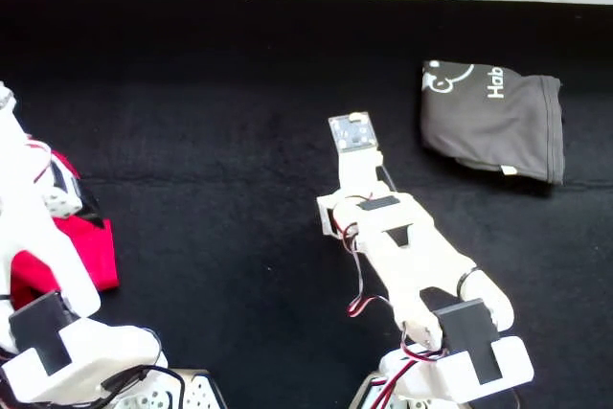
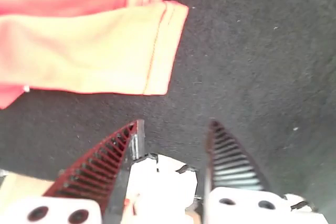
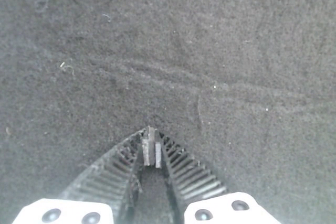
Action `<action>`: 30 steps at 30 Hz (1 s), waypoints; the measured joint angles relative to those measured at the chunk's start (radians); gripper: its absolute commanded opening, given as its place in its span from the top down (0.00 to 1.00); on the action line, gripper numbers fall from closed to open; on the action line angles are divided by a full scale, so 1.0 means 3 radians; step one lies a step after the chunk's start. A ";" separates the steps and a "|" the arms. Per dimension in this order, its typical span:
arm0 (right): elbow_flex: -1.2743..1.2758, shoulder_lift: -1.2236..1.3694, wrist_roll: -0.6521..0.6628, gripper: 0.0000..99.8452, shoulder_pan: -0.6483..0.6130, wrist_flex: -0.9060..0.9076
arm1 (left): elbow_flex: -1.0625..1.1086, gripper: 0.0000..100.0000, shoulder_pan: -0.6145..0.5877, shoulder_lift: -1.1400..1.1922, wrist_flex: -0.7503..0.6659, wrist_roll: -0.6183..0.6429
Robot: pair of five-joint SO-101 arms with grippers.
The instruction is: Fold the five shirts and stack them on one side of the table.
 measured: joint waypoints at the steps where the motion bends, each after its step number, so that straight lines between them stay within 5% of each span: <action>1: 0.0000 0.0000 0.0000 0.99 0.0000 0.0000 | 0.0046 0.77 -0.0036 0.0041 -0.0082 -0.0072; 17: 0.0000 0.0000 0.0000 0.99 0.0000 0.0000 | 0.0547 0.77 -0.0102 0.0982 -0.1499 -0.0251; 23: 0.0000 0.0000 0.0000 0.99 0.0000 0.0000 | 0.0557 1.00 -0.0102 0.1110 -0.1560 -0.0251; 30: 0.0000 0.0000 0.0000 0.99 0.0000 0.0000 | 0.0522 0.99 0.0087 0.1100 -0.1268 -0.0251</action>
